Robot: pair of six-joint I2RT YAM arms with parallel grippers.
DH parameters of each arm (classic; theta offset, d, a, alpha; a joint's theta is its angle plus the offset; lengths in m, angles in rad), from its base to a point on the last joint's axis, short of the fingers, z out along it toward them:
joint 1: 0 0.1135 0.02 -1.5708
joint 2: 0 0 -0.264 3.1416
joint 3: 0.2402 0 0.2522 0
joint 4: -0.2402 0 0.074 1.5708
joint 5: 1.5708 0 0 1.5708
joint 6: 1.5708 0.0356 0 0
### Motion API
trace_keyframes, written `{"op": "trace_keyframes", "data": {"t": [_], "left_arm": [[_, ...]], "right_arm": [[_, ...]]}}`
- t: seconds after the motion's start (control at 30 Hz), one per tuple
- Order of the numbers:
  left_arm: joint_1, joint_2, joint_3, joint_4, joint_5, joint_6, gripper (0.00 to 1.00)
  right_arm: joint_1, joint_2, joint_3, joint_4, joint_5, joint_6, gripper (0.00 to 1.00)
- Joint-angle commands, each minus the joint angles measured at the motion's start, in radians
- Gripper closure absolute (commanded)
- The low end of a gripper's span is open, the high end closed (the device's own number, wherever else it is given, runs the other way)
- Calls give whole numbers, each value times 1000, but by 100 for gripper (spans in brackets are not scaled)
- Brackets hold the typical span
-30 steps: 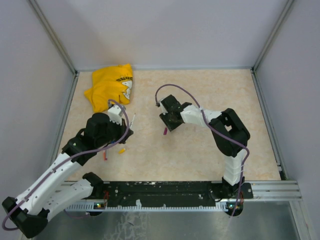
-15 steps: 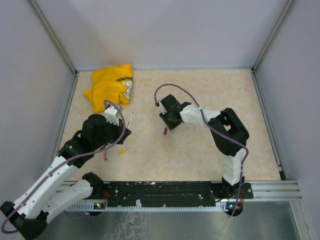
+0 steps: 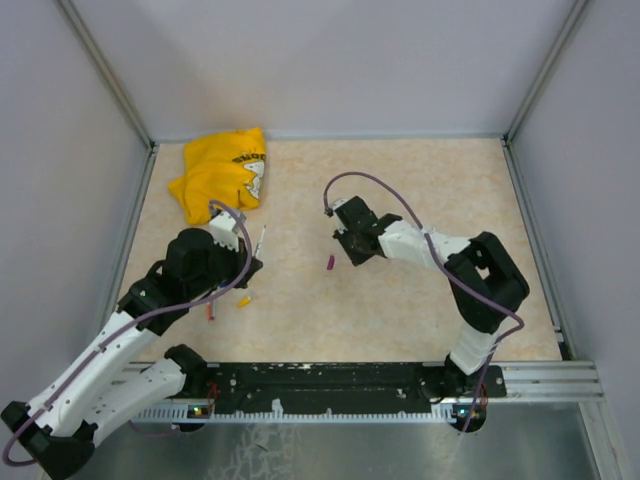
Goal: Insert the pens into the pen caps
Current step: Move the pen cap to the center of the board.
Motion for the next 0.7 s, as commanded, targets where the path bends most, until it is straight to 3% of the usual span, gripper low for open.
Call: {"op": "trace_keyframes", "data": {"t": [0.0, 0.33, 0.53, 0.67], "left_arm": [[2, -7, -7, 29, -3, 0, 100], [2, -46, -11, 29, -25, -6, 100], [2, -48, -13, 30, -32, -10, 100], [2, -45, -11, 29, -32, -10, 100]], "right_arm": [[17, -164, -66, 48, -29, -2, 86], [205, -179, -113, -19, -74, -85, 85], [218, -189, -123, -34, 2, 76, 85], [218, -197, -118, -122, 158, 272, 85]]}}
